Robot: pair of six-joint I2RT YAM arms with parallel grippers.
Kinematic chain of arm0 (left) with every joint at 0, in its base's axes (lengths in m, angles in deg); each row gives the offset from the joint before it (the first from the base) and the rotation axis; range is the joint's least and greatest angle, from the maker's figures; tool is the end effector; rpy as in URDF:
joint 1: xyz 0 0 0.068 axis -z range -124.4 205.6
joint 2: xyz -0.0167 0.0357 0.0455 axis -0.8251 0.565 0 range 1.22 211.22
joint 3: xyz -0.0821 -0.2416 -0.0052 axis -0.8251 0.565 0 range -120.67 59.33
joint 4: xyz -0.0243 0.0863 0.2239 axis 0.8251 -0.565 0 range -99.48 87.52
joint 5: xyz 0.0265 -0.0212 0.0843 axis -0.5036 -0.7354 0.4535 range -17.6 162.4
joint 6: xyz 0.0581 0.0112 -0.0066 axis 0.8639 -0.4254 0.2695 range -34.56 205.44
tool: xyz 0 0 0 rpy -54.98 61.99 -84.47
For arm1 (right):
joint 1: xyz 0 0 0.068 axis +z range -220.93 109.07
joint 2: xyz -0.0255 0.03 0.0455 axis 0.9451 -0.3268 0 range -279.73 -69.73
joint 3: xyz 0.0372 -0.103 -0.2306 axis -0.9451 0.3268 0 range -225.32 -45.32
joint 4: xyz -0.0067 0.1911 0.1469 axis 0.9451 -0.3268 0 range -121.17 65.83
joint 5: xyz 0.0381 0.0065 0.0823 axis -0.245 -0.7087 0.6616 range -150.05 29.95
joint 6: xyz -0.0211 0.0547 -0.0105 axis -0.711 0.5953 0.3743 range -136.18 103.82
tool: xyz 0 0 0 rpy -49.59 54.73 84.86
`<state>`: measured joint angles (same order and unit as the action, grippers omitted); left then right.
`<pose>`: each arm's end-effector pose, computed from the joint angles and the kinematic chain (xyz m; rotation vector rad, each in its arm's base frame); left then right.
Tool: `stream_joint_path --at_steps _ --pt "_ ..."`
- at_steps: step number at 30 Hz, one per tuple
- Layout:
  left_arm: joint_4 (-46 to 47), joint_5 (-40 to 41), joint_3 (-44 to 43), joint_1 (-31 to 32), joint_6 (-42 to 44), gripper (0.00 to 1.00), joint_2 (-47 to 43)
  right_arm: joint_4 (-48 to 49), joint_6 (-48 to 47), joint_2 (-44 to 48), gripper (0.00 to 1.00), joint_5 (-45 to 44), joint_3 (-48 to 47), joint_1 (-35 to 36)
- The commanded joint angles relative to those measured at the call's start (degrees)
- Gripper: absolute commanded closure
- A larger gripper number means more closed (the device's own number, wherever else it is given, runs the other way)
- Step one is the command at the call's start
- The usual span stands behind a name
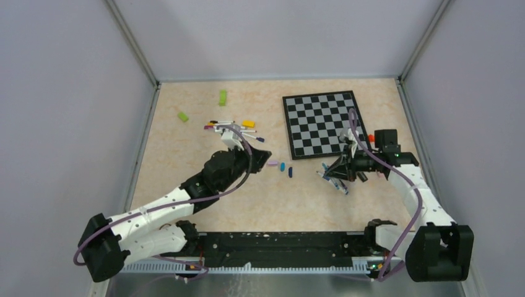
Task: Open the pen caps
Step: Open the pen cap from the pen, then place the pen cap at the center of the board, then place the pen at the center of the board.
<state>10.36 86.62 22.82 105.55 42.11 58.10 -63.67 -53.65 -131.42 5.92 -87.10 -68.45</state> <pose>0.1571 -0.1700 0.2827 -0.0922 1.7999 -0.9884 0.1785 0.0476 0.2314 -1.0559 1.8261 1.1149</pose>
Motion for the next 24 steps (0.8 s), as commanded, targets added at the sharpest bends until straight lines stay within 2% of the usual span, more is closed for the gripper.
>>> stream_joint_path --at_steps 1,7,13,17,19,24 --pt "1.59 -10.52 5.35 -0.21 2.72 1.00 -3.94 -1.67 -3.32 2.26 1.00 2.42 -2.65 -4.60" --pt "-1.85 -17.35 7.83 -0.21 2.19 1.00 -3.62 -0.06 -0.81 3.15 1.00 1.23 -2.76 -10.51" --pt "4.78 -25.11 11.48 0.61 4.25 1.00 -0.63 2.19 2.52 3.98 1.00 -1.17 -2.66 -15.48" --pt "6.82 -24.26 12.78 1.41 3.78 1.00 1.65 4.44 5.57 4.04 1.00 -4.20 -2.62 -17.81" --pt "4.04 -22.89 11.01 2.08 4.35 1.00 3.61 6.33 7.12 4.20 1.00 -7.28 -2.04 -18.38" --pt "-3.05 -12.84 8.14 3.87 2.99 1.00 9.09 7.98 8.45 3.69 1.00 -11.53 -1.55 -20.05"
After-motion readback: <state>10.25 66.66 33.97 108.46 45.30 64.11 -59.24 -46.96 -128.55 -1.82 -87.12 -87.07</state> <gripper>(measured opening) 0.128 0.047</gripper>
